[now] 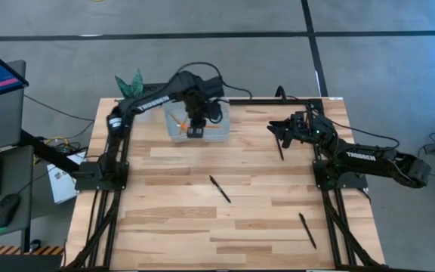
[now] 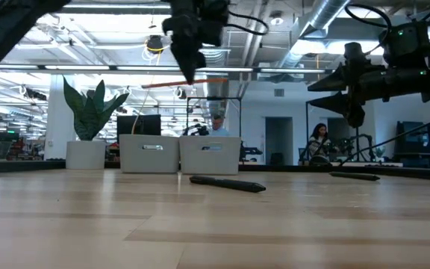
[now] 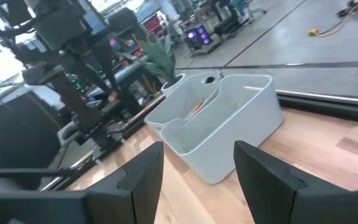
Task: Sort pens & pencils
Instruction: Put the pencil into the left bin
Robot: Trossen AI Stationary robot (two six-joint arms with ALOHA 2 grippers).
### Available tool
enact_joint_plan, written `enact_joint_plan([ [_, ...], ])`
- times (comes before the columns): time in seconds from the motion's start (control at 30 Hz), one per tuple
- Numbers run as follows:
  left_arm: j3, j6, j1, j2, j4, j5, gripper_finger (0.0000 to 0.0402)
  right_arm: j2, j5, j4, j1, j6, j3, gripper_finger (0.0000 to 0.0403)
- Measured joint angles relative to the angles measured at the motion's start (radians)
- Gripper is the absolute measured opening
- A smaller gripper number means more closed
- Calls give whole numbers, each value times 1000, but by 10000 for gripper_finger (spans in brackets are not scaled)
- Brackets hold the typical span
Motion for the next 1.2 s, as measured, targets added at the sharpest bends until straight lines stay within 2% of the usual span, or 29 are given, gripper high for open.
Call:
enact_joint_plan([
  [0.33,-199,216,95,-138,58,-102,22,0,24,8,0,9,0,217],
  [0.73,-405,684,242,-146,156,-119,22,0,24,20,5,84,0,217],
  [0.93,-483,788,278,-146,259,-184,22,0,43,22,37,88,0,217],
  [1.2,-532,954,278,-146,344,-182,22,0,143,22,90,88,0,217],
])
